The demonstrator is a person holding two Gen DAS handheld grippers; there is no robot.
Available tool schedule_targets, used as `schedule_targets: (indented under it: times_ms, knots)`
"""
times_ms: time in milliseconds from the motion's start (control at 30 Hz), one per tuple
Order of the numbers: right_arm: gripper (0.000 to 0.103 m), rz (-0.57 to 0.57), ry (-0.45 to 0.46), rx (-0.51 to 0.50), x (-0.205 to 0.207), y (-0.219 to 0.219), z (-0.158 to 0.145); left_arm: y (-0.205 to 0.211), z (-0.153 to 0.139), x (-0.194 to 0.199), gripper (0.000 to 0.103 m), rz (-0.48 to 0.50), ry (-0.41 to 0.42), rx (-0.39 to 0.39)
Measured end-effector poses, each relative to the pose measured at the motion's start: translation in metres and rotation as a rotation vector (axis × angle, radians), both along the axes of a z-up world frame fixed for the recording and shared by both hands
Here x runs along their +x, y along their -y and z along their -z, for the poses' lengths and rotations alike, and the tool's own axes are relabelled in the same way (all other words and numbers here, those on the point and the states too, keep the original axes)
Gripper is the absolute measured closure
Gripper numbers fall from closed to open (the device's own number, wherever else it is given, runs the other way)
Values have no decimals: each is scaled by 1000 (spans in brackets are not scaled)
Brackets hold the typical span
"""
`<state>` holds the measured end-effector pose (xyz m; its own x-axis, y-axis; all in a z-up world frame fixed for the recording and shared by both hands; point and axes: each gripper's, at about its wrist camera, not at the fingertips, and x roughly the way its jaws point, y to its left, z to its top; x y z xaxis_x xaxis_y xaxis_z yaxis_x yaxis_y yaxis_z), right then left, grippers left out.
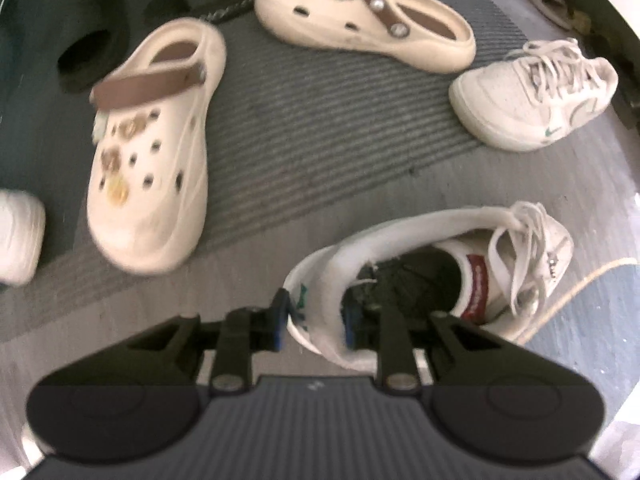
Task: Organize scattered shoes
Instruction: 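Lift the red-label sneaker with the left tool toward the right tool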
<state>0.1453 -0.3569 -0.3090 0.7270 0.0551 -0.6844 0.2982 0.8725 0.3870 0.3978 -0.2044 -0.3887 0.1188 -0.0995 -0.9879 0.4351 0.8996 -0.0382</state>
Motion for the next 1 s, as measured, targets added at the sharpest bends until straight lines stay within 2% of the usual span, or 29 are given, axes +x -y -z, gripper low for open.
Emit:
schedule_targets:
  times_ms: [333, 567, 667, 800, 967, 1000]
  knots:
    - [14, -31, -24, 21, -34, 2, 6, -37, -17, -67, 75, -72, -74, 24]
    - [14, -96, -147, 67, -79, 12, 38, -59, -4, -137, 74, -111, -182, 53]
    - [14, -95, -192, 92, -90, 12, 48, -62, 8, -149, 76, -120, -211, 59]
    - [14, -68, -223, 126, -89, 8, 57, -68, 13, -149, 76, -123, -194, 49]
    - [14, -38, -260, 171, -82, 5, 64, -67, 14, -152, 75, -62, -149, 42]
    - [14, -19, -270, 185, -82, 6, 65, -66, 12, -154, 72, -51, -143, 40]
